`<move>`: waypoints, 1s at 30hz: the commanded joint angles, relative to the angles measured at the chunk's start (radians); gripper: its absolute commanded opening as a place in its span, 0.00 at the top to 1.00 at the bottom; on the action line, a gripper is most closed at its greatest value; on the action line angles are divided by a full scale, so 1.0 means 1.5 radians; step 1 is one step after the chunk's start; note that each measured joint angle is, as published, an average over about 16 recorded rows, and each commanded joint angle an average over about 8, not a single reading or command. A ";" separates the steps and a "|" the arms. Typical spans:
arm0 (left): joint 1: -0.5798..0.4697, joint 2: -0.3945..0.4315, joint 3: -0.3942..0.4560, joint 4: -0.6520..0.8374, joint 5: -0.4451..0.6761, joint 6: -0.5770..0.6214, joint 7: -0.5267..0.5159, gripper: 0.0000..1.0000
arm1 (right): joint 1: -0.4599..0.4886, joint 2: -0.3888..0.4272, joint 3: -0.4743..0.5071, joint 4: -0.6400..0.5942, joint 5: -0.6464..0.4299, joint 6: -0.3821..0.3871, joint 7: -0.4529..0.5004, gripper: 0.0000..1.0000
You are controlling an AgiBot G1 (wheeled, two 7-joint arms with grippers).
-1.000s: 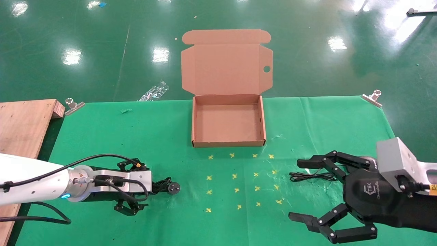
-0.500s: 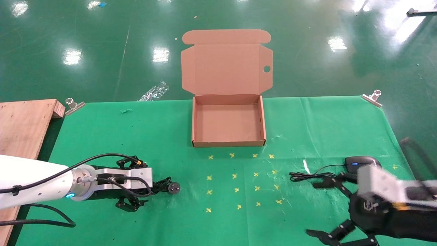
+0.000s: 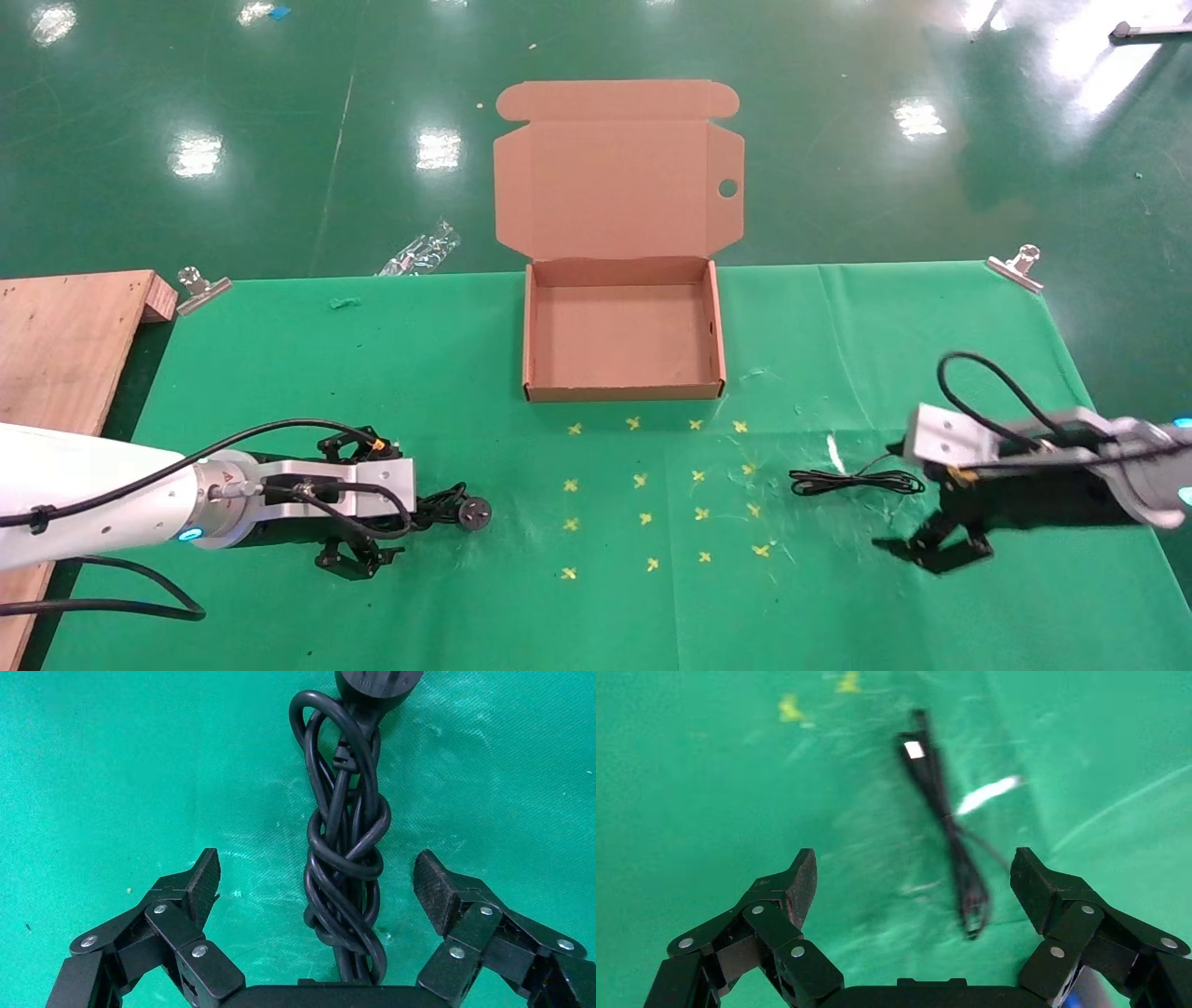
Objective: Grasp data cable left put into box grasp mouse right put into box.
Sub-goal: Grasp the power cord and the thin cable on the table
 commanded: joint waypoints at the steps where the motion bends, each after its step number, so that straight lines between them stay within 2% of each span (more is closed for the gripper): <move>1: 0.000 0.000 0.000 0.000 0.000 0.000 0.000 0.00 | 0.027 -0.028 -0.007 -0.057 -0.019 0.010 -0.029 0.00; 10: 0.000 0.000 0.000 0.000 0.000 0.000 0.000 0.00 | 0.086 -0.103 -0.027 -0.237 -0.054 0.045 -0.116 0.00; 11: 0.000 0.000 0.000 0.000 0.000 0.000 0.000 0.06 | 0.091 -0.108 -0.029 -0.251 -0.058 0.050 -0.121 0.00; 13: 0.000 0.000 0.000 0.000 0.000 0.000 0.000 0.31 | 0.099 -0.118 -0.033 -0.277 -0.067 0.061 -0.128 0.03; 18: 0.000 0.000 0.000 0.000 0.000 0.000 0.000 0.94 | 0.109 -0.130 -0.038 -0.308 -0.079 0.075 -0.134 0.66; 19: 0.000 0.000 0.000 0.000 0.000 0.000 0.000 1.00 | 0.110 -0.130 -0.038 -0.309 -0.079 0.076 -0.134 0.78; 21: 0.000 0.000 0.000 0.000 0.000 0.000 0.000 1.00 | 0.109 -0.129 -0.038 -0.306 -0.078 0.075 -0.133 1.00; 30: 0.000 0.000 0.000 0.000 0.000 0.000 0.000 1.00 | 0.103 -0.123 -0.035 -0.291 -0.071 0.068 -0.131 1.00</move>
